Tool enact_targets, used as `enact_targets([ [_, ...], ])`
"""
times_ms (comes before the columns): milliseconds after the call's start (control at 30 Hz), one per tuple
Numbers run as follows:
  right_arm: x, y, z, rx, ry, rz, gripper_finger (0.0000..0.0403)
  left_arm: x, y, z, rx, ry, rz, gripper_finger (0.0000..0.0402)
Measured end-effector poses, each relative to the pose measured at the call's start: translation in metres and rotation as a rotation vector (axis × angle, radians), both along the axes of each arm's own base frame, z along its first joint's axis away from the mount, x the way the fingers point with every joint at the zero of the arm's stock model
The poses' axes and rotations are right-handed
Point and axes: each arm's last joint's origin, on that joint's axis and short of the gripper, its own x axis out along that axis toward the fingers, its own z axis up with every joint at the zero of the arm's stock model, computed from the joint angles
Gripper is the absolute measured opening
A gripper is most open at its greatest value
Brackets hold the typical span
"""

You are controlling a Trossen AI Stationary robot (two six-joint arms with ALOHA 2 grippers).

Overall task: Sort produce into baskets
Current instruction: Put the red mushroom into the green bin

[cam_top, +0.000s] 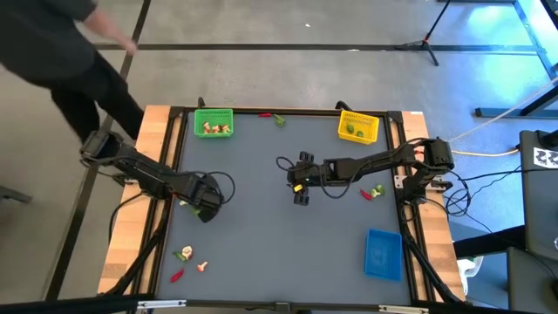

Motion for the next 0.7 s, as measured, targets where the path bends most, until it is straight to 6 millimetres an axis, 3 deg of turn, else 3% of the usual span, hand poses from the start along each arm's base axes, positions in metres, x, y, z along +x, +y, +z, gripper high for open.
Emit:
enact_targets([
  [367, -0.004, 0.000, -0.003, -0.002, 0.054, 0.001, 0.0205, 0.002, 0.007, 0.027, 0.017, -0.179, -0.011, 0.0056],
  [700, -0.004, 0.000, -0.003, -0.020, 0.056, 0.020, 0.0205, 0.003, 0.037, 0.052, 0.054, -0.399, 0.035, 0.0056],
])
